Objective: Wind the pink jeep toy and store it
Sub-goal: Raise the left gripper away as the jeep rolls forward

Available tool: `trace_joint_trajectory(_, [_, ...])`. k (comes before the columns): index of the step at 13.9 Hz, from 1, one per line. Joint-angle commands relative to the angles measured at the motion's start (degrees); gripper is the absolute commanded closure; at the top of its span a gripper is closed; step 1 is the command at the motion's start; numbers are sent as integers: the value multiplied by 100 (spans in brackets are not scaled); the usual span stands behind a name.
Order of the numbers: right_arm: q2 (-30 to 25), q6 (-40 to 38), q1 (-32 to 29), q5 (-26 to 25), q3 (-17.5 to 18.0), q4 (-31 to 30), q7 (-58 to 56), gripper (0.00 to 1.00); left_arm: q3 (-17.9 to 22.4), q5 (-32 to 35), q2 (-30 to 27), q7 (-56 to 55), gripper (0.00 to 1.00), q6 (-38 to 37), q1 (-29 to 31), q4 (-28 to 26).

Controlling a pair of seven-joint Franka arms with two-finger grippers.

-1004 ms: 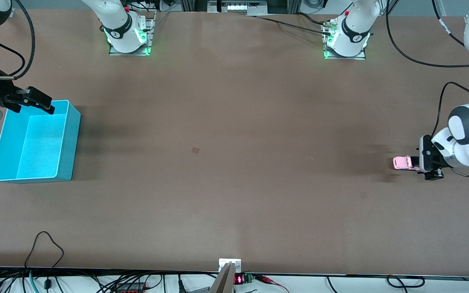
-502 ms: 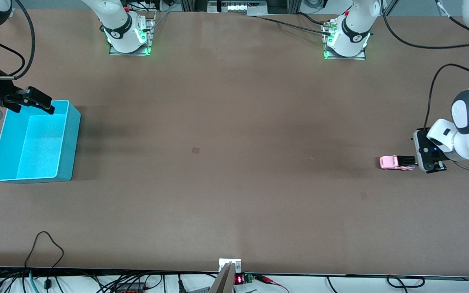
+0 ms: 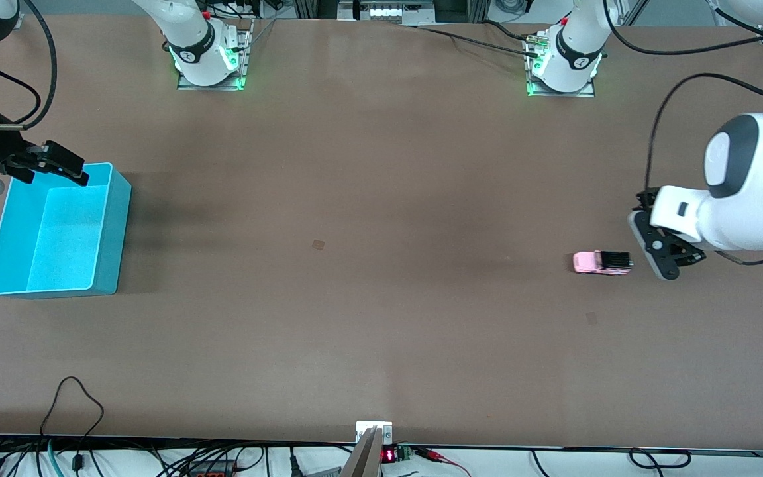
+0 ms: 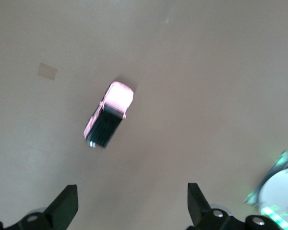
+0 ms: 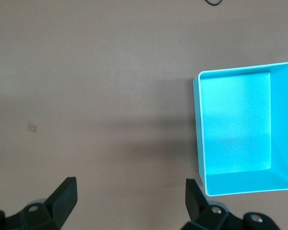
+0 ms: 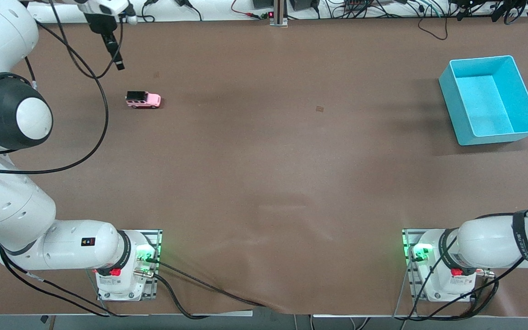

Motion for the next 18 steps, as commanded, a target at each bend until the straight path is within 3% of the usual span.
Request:
trace_joint_trajectory(1, [-24, -58, -87, 73, 70, 5, -71, 0, 31, 6, 7, -1168, 0, -526, -220, 513])
trace_joint_trajectory(3, [-33, -58, -95, 73, 70, 5, -71, 0, -92, -3, 7, -1846, 0, -676, -247, 777])
trace_joint_trajectory(5, [-33, -58, -87, 73, 70, 5, -71, 0, -101, -64, -247, -2810, 0, -642, -299, 664])
trace_joint_trajectory(8, [-33, -58, -95, 73, 70, 5, -71, 0, -57, -161, -852, -4182, 0, -284, -308, 86])
trace_joint_trajectory(11, [-33, -58, -87, 73, 61, -4, -71, 0, 22, -170, -1792, -5387, 0, 814, -308, -950])
trace_joint_trajectory(13, [-33, -58, -95, 73, 61, -4, -71, 0, 179, -327, -2014, -5610, 0, 1080, -300, -1120])
trace_joint_trajectory(15, [-33, -58, -95, 73, 61, -4, -71, 0, 522, -966, -2093, -5392, 0, 1046, -317, -1103])
trace_joint_trajectory(18, [-33, -58, -95, 73, 61, -21, -71, 0, 410, -392, -2138, -5074, 0, 617, -317, -998])
